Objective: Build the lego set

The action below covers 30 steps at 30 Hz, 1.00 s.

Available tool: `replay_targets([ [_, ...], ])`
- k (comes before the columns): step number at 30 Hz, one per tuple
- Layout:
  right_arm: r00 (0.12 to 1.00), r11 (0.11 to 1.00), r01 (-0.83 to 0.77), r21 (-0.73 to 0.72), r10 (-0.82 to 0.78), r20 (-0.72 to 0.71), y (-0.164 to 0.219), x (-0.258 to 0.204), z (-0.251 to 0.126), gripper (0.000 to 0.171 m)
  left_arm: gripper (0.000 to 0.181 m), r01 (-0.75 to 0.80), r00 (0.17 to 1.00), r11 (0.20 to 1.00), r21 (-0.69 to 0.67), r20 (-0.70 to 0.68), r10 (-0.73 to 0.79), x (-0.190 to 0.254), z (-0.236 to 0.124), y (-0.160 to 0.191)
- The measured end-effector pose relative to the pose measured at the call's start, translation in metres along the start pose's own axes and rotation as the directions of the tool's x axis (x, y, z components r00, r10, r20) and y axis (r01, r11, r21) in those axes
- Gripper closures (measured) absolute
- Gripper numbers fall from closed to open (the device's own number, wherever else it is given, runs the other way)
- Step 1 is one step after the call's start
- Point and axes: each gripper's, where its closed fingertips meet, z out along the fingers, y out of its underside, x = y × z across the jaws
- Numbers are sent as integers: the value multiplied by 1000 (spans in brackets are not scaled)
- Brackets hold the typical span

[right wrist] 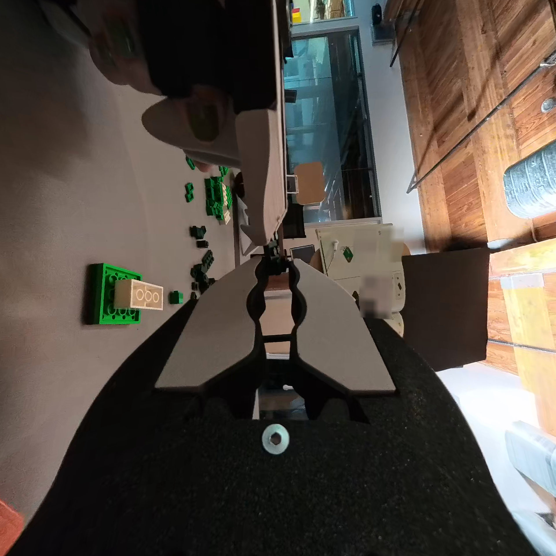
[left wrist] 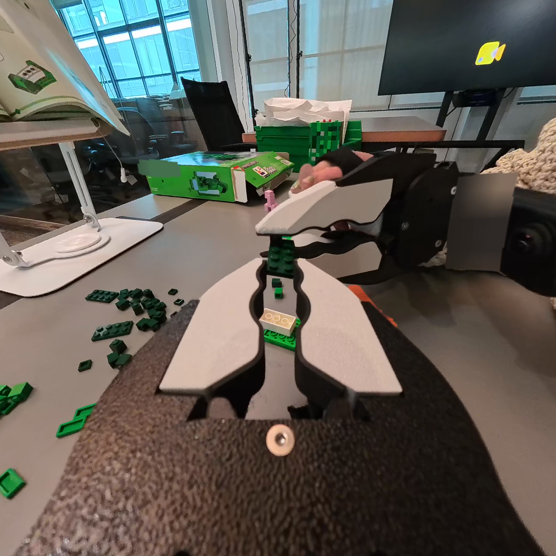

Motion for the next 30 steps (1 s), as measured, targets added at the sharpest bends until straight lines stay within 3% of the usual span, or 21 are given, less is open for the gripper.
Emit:
replay_targets([
  [10,993,993,115,-29,-115,1,2,0,-1,162,165,29,1000,999,-32,10,-28,0,3,4],
  [16,996,1000,-2,-2,2,91,4,-8,-3,163,165,4,1000,998,-55,19,-3,1,6,6],
  [21,915,943,-330,41,309,259,7,-21,-6,163,147,-251,960,959,-132,91,263,-3,6,12],
  [25,859,905,-421,56,378,345,6,-30,-11,163,165,-453,879,880,-146,95,468,5,4,8],
  [30,834,896,-439,65,379,401,3,-38,-15,162,174,-567,807,799,-199,61,588,11,8,16],
])
